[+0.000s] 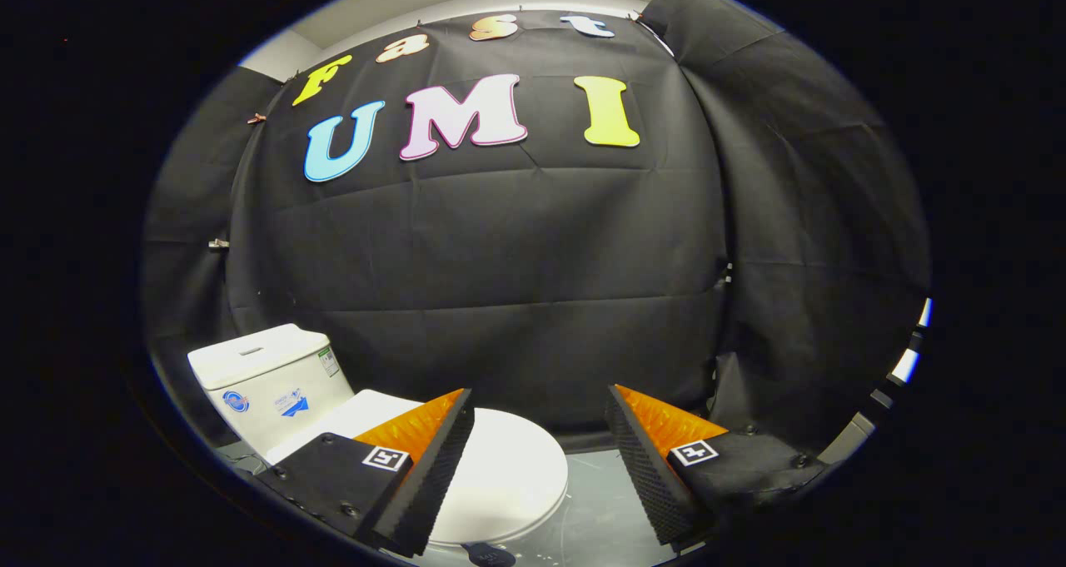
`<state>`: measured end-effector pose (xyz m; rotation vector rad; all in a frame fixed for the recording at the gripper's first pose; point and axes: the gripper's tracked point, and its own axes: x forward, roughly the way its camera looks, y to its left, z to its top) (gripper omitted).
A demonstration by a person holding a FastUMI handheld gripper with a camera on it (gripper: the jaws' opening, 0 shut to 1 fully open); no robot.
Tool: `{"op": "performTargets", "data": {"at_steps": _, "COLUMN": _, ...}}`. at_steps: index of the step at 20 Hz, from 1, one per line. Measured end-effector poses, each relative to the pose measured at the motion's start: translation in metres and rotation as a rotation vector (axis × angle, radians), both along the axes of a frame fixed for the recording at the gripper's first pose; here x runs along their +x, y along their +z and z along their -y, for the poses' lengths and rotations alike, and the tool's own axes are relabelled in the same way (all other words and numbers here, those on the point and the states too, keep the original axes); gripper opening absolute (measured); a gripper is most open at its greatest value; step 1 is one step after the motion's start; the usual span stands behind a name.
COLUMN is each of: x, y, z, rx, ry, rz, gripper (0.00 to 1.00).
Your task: Open the toilet lid.
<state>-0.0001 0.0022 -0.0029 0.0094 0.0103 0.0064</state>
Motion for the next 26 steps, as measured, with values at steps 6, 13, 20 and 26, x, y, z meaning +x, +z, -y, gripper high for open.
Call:
{"op": "performTargets", "data": {"at_steps": 6, "x": 0.001, "y": -0.002, "z": 0.000, "rx": 0.002, "ry": 0.001, "rz": -0.007, "gripper": 0.98}}
{"op": "performTargets", "data": {"at_steps": 13, "x": 0.001, "y": -0.008, "z": -0.001, "rx": 0.006, "ry": 0.002, "rz": -0.028, "gripper": 0.98}}
{"op": "performTargets", "data": {"at_steps": 20, "x": -0.002, "y": -0.013, "z": -0.004, "rx": 0.039, "ry": 0.018, "rz": -0.067, "gripper": 0.98}}
{"op": "performTargets", "data": {"at_steps": 26, "x": 0.000, "y": 0.001, "z": 0.008, "rx": 0.054, "ry": 0.008, "rz": -0.074, "gripper": 0.98}}
